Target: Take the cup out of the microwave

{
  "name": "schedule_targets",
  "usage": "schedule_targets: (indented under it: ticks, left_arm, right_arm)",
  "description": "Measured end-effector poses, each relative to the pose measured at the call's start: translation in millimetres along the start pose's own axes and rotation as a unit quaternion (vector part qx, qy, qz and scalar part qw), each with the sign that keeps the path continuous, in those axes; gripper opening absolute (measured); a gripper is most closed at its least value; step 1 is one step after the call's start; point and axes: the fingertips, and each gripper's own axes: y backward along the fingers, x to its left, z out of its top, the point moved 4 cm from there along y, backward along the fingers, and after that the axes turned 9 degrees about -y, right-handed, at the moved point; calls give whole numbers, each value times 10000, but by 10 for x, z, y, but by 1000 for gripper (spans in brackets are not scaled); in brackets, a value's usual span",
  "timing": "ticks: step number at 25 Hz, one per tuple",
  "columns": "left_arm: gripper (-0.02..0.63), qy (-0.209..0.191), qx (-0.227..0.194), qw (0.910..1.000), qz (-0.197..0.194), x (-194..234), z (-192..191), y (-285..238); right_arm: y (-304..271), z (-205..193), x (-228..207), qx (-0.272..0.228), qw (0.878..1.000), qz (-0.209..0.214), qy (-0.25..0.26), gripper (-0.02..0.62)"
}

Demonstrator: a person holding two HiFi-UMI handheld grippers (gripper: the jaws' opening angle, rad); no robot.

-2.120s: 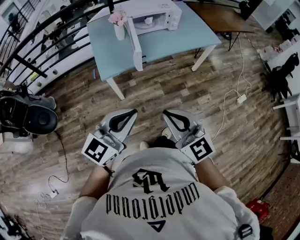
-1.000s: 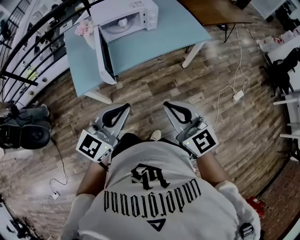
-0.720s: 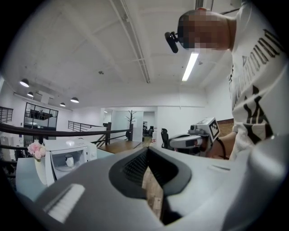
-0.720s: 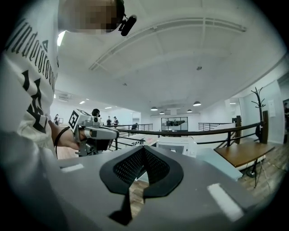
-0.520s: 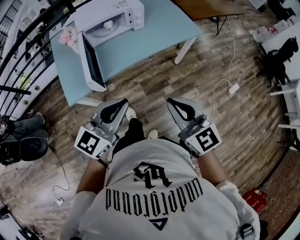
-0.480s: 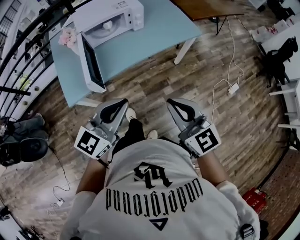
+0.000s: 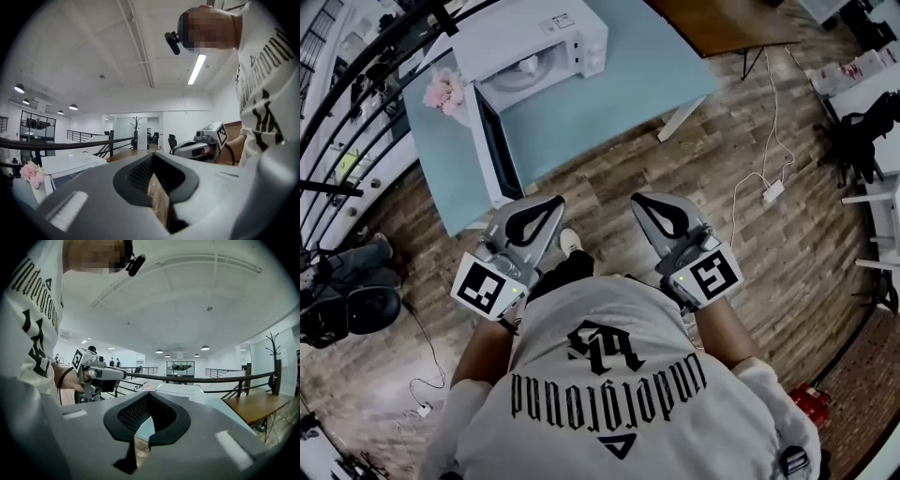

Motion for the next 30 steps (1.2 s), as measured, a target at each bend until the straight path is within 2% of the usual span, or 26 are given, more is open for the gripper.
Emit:
schedule_targets:
  ticks: [8,13,18,26,30]
  left_arm:
    - [51,130,-80,9999,51,889,35,-7]
    - [51,154,-133,9998,34,1251,13,-53]
    - [51,144,-93,9997,169,1451,-26,-156]
    - [51,387,90,9955,862,1772,-134,-439]
    - [51,359,222,9923,1161,1868,-154,-694]
  right_arm:
    - [-980,299,-138,-35,9998,172,112,3]
    - [-1366,347,-237,79,9994,168,286,3]
    - [-1608,399,-401,105,9989,363,261,3]
    - [-1950,456,-911,172,9942,1026,280,3]
    - [-2067,469,-1262,298,9889,1420,315,3]
